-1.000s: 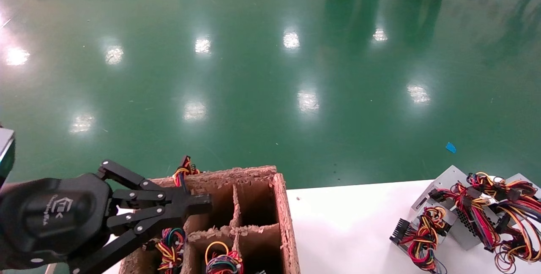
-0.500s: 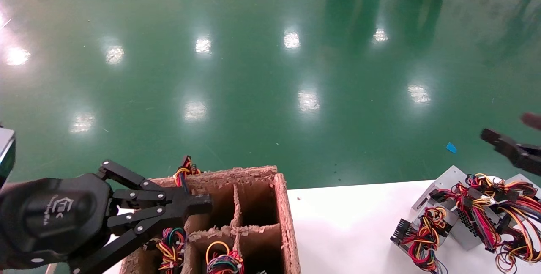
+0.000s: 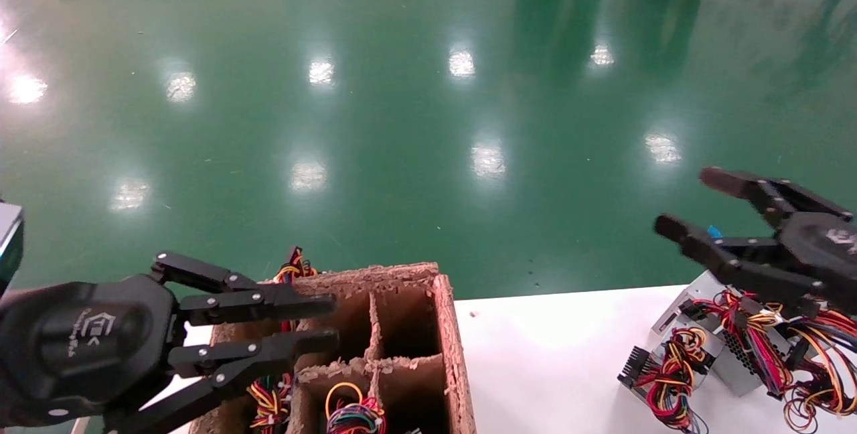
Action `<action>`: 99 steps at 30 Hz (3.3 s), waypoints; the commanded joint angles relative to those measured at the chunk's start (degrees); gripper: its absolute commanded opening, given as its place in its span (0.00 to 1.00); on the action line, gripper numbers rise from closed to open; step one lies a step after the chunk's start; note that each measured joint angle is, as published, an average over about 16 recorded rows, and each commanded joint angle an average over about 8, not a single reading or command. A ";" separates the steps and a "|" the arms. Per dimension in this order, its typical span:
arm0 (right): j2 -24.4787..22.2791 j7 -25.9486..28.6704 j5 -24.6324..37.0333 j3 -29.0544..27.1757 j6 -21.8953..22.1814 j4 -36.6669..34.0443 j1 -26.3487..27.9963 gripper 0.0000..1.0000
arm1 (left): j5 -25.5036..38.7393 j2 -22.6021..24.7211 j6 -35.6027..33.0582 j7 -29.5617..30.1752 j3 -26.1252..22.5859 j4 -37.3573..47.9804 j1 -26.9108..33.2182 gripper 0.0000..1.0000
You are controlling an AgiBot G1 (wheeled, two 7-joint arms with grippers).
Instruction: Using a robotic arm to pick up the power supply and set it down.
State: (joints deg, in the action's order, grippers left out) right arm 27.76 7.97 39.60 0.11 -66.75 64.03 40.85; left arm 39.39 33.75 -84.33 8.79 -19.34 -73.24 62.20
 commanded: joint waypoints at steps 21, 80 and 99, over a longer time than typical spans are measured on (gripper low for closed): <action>5.66 2.17 1.76 12.40 -14.76 7.44 16.14 1.00 | -0.02 -0.01 0.01 -0.01 -0.03 0.00 0.01 1.00; 7.22 2.77 2.24 15.88 -18.88 9.50 20.67 1.00 | -0.03 -0.02 0.03 -0.02 -0.03 0.02 0.00 1.00; 7.22 2.77 2.24 15.83 -18.83 9.49 20.61 1.00 | -0.03 -0.02 0.03 -0.02 -0.04 0.02 0.00 1.00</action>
State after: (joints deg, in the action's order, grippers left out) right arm 34.98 10.73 41.84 15.94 -85.59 73.52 61.46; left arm 39.36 33.72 -84.29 8.77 -19.37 -73.22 62.19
